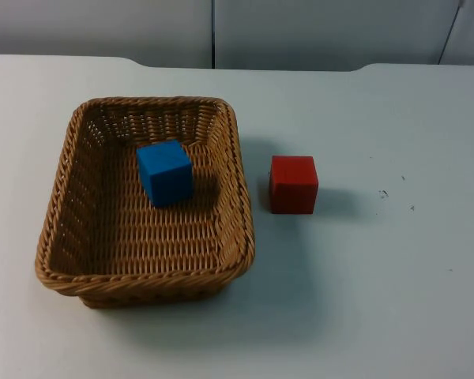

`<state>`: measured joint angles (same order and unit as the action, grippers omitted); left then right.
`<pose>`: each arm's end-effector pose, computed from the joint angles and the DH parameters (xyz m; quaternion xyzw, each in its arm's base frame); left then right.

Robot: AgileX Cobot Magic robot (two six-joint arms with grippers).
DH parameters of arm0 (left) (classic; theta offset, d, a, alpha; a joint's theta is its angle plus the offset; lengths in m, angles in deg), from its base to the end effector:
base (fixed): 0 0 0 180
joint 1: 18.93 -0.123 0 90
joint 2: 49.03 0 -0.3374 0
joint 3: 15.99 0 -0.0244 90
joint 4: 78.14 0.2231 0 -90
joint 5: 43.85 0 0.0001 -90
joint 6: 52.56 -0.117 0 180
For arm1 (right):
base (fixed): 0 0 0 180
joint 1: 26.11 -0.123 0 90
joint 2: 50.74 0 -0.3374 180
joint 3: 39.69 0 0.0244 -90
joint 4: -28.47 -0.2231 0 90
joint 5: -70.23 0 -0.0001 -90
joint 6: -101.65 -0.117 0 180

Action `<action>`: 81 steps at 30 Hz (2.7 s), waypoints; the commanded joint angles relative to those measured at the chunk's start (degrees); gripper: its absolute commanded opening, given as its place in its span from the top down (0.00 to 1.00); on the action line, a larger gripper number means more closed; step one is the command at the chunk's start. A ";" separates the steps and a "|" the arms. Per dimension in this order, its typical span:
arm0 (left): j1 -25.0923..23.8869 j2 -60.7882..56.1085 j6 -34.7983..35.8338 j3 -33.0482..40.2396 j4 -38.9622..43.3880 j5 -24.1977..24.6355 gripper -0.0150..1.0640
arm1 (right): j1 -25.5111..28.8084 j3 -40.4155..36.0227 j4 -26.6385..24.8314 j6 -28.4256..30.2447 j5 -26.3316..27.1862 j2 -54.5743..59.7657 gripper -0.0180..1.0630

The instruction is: Pick up the basket with the left hand and place the blue cube into the basket with the right hand.

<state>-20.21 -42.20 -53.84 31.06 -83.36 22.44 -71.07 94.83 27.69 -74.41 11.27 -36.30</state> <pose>-0.0681 -0.0113 0.2558 0.0049 0.8659 -0.0341 0.4991 -0.0318 -0.0298 0.2835 -0.3563 0.7839 0.1845 0.4738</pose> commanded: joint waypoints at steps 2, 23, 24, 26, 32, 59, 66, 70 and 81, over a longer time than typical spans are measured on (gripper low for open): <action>0.39 -0.26 0.39 0.11 -0.04 -0.60 0.01 | -0.15 -0.56 2.00 -2.29 -1.75 -3.14 0.27; 0.39 -0.26 0.24 0.11 -0.15 -0.84 0.01 | -0.15 -3.75 3.52 -3.94 -2.83 -7.87 0.15; 0.39 -0.26 0.24 0.11 -0.15 -0.84 0.01 | -0.15 -3.75 3.52 -3.94 -2.83 -7.87 0.15; 0.39 -0.26 0.24 0.11 -0.15 -0.84 0.01 | -0.15 -3.75 3.52 -3.94 -2.83 -7.87 0.01; 0.39 -0.26 0.24 0.11 -0.01 -0.84 0.01 | -0.15 -3.75 3.52 -3.94 -2.83 -7.87 0.01; 0.39 -0.26 0.24 0.11 -0.01 -0.84 0.01 | 20.15 -3.75 3.52 -3.94 -2.83 -7.87 0.01; 0.39 -0.26 0.24 0.11 -0.01 -0.84 0.01 | 32.95 -3.75 3.52 -3.94 -2.83 -7.87 0.01; 0.39 -0.26 0.24 0.11 -0.01 -0.84 0.01 | 37.40 -3.75 3.52 -3.94 -2.83 -7.87 0.01; 0.39 -0.26 0.24 0.11 -0.01 -0.84 0.01 | 42.57 -3.75 3.52 -3.94 -2.83 -7.87 0.01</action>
<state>-20.21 -42.20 -53.84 31.06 -83.22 22.21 -29.34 91.51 30.88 -78.35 8.12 -43.89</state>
